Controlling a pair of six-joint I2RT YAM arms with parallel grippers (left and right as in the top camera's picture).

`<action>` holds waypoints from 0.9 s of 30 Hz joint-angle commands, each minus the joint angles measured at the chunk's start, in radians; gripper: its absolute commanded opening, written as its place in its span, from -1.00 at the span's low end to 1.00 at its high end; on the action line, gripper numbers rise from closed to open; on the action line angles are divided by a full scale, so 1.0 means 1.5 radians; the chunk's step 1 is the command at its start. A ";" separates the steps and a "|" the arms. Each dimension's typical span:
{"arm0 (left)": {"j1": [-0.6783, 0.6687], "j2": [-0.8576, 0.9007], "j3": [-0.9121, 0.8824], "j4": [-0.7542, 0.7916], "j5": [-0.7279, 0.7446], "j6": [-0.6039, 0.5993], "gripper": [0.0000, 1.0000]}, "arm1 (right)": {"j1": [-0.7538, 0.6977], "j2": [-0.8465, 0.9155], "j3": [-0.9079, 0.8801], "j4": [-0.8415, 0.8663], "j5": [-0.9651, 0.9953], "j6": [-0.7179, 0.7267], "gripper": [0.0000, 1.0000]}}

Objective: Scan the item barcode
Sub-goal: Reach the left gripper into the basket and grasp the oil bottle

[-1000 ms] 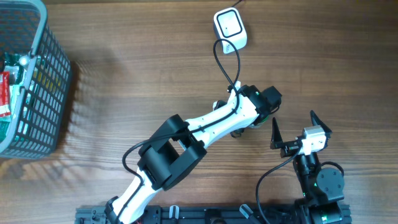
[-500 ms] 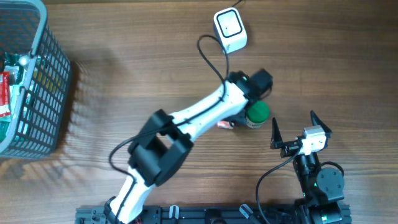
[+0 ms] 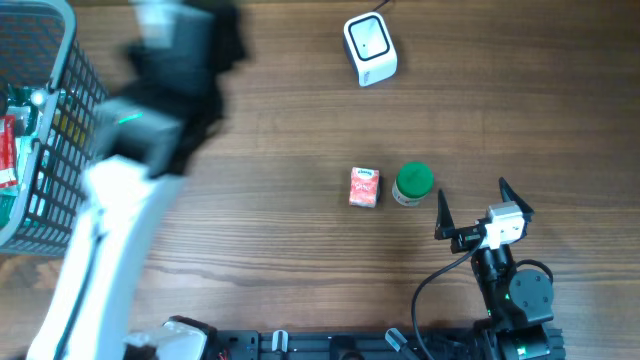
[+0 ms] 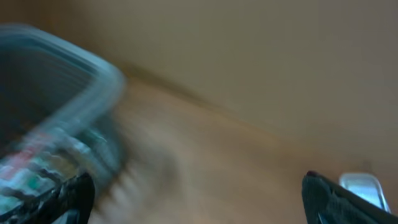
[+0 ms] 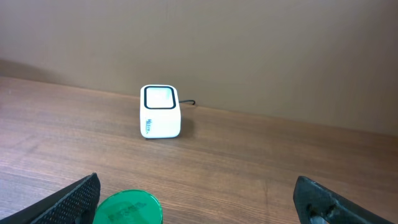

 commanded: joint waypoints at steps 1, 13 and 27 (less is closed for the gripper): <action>0.163 -0.050 0.002 0.043 0.019 0.105 1.00 | -0.003 0.001 -0.001 0.002 0.001 -0.004 1.00; 0.561 0.085 0.002 0.060 0.451 0.117 1.00 | -0.003 0.001 -0.001 0.002 0.001 -0.003 1.00; 0.599 0.318 0.002 0.038 0.494 0.117 1.00 | -0.003 0.001 -0.001 0.002 0.001 -0.004 0.99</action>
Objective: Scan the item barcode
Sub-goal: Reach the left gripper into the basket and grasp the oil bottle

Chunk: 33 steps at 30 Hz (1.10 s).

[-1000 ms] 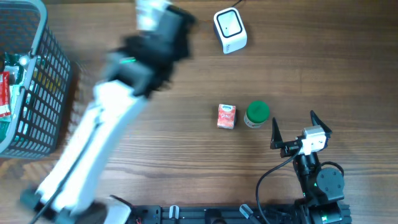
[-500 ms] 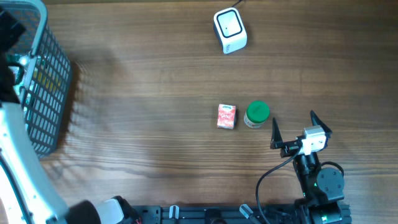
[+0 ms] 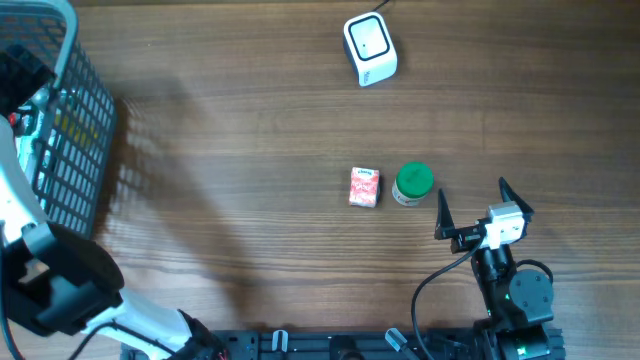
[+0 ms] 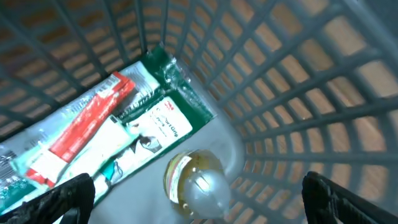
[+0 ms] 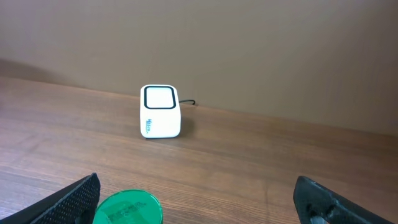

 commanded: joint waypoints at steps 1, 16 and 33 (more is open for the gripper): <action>0.002 0.050 -0.001 -0.020 0.036 0.013 1.00 | -0.003 0.001 -0.001 0.002 0.001 -0.003 1.00; 0.003 0.120 -0.019 -0.039 0.035 0.013 0.48 | -0.003 0.001 -0.001 0.002 0.001 -0.004 0.99; 0.020 0.018 0.035 -0.020 0.035 0.007 -0.49 | -0.003 0.001 -0.001 0.002 0.001 -0.004 1.00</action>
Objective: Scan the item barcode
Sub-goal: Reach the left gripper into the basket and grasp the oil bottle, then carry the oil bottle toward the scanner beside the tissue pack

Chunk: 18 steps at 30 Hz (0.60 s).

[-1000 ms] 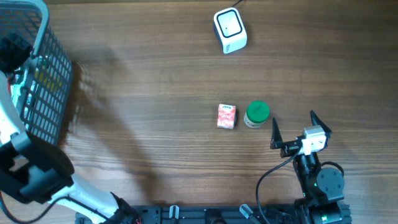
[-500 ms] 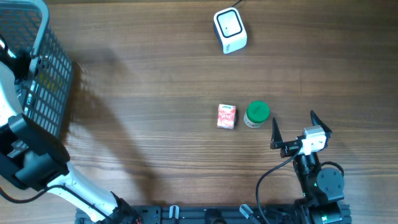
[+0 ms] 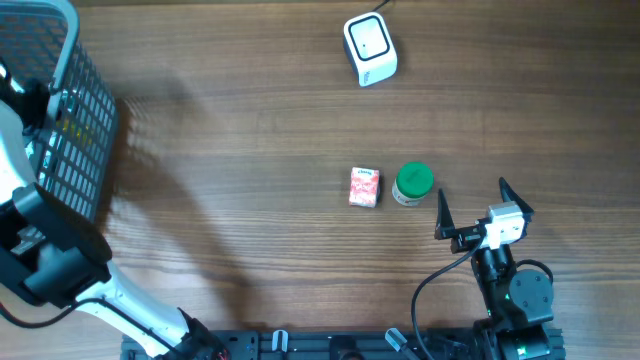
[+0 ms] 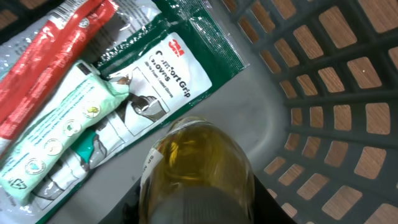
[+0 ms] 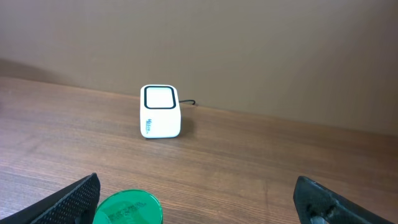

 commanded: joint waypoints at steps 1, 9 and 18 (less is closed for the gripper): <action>0.012 -0.107 0.055 0.013 0.008 -0.007 -0.49 | -0.003 0.001 -0.001 0.002 0.001 -0.004 0.99; 0.008 -0.310 0.066 0.058 0.041 -0.076 -0.50 | -0.003 0.001 -0.001 0.002 0.001 -0.004 1.00; -0.125 -0.462 0.066 -0.075 0.082 -0.104 -0.49 | -0.003 0.001 -0.001 0.002 0.001 -0.004 0.99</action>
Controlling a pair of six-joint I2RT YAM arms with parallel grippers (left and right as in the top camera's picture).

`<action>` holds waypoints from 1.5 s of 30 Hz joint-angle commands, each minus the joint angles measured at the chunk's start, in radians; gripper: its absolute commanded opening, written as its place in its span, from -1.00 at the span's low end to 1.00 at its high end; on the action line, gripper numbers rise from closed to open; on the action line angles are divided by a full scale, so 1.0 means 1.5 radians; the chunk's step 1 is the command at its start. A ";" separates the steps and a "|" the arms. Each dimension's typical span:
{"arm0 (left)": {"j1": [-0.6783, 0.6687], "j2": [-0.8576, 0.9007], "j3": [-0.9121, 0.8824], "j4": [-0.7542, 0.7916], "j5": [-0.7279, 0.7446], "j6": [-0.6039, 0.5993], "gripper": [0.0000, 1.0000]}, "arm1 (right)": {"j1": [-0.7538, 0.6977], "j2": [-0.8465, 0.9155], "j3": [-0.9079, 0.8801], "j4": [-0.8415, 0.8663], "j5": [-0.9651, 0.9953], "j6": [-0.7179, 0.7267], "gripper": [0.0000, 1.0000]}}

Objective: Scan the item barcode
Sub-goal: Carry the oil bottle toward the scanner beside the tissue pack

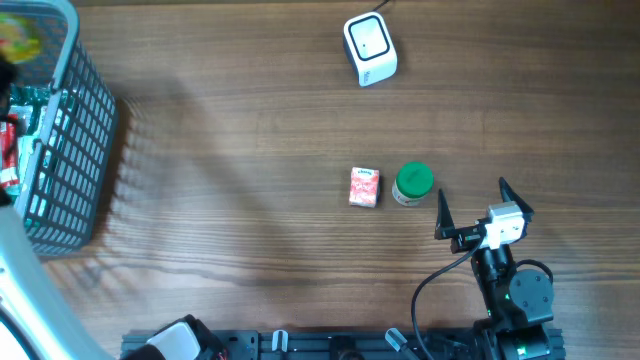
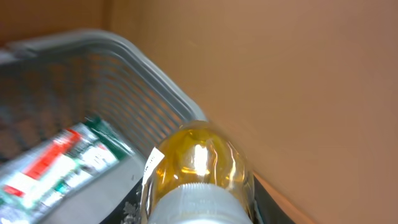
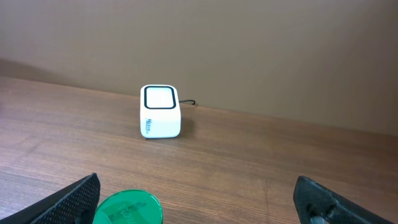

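Observation:
A clear bottle [image 2: 198,163] of yellow liquid with a white cap sits between the dark fingers [image 2: 263,200] of my left gripper [image 2: 198,208], which is shut on it and holds it above the floor of the grey basket [image 2: 134,55]. In the overhead view the bottle [image 1: 20,38] is a yellow blur at the basket's far corner. The white barcode scanner [image 1: 370,48] stands at the back of the table, its window facing up. My right gripper [image 1: 485,215] rests open near the front right, empty; the scanner [image 3: 161,111] lies ahead of it.
Red and green packets [image 2: 56,163] lie in the basket [image 1: 70,130] at the table's left edge. A small pink box [image 1: 365,187] and a green-lidded jar [image 1: 413,184] stand mid-table, just left of the right gripper. A brown wall rises behind the table.
My left gripper was low in the basket with the bottle between its jaws against the packets. Now it is higher, near the basket's rim, with the bottle in it. The right arm has not moved.
My left arm was over the table near the basket, blurred and open. Then it hung open inside the basket above the bottle and packets. Then its jaws stood around the bottle. Now the bottle is up off the basket floor in its grip.

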 commanded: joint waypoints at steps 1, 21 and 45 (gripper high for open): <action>-0.083 -0.038 0.005 -0.057 0.024 -0.012 -0.50 | -0.003 0.001 -0.001 0.002 0.001 -0.004 0.99; -0.667 0.106 -0.285 -0.100 -0.130 -0.084 -0.56 | -0.003 0.001 -0.001 0.002 0.001 -0.004 1.00; -0.863 0.279 -0.350 0.086 -0.278 -0.206 -0.47 | -0.003 0.001 -0.001 0.002 0.001 -0.003 0.99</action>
